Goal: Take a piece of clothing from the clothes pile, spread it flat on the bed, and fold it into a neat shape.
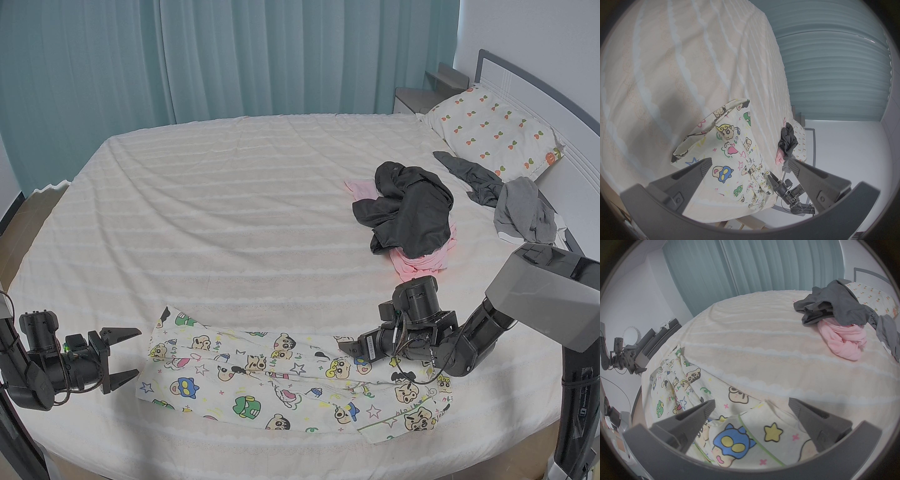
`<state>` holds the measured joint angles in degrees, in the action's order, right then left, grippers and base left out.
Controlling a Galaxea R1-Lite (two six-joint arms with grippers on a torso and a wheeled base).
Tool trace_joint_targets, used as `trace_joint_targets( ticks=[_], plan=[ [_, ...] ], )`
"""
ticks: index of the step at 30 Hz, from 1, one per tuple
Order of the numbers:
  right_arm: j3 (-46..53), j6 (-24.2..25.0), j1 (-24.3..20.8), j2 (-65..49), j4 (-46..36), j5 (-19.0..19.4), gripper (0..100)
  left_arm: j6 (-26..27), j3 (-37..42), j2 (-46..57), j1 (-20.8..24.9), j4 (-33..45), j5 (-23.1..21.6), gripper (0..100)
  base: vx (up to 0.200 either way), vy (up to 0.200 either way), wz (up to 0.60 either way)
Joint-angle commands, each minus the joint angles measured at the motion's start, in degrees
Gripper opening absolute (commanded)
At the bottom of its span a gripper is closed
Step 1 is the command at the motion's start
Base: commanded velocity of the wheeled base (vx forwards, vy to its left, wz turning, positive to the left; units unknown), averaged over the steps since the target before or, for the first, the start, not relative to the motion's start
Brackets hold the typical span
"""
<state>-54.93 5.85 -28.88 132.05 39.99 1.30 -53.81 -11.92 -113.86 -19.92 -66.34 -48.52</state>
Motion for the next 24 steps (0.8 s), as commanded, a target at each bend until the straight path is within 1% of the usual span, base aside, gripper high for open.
trace_joint_targets(
  ticks=[1,3,4,14,17,22,24],
  plan=[
    [-0.44,-0.05,-0.21,1.81,0.01,0.01,100,0.64,0.06,-0.13,-0.03,-0.02,0.0,100,0.0,0.0,0.0],
    [-0.44,-0.05,-0.21,1.98,0.01,0.01,100,0.72,0.06,-0.22,-0.03,-0.02,0.0,100,0.0,0.0,0.0],
    [-0.44,-0.05,-0.39,2.25,-0.08,0.01,0,0.9,0.06,-0.4,-0.03,-0.02,0.0,100,0.0,0.0,0.0],
    [0.53,0.04,-0.65,1.72,0.36,-0.07,0,0.9,0.06,-0.4,0.14,-0.02,0.0,100,0.0,0.0,0.0],
    [1.14,0.3,-1.62,1.11,0.62,-0.34,0,0.9,0.06,-0.4,0.06,-0.02,0.0,100,0.0,0.0,0.0],
    [2.02,0.3,-2.59,0.84,4.22,-0.69,0,0.9,0.06,-0.4,0.06,-0.02,0.0,100,0.0,0.0,0.0],
    [2.02,0.3,-2.59,0.84,4.22,-0.69,0,0.9,0.06,-0.4,0.06,-0.02,0.0,100,0.0,0.0,0.0]
  ],
)
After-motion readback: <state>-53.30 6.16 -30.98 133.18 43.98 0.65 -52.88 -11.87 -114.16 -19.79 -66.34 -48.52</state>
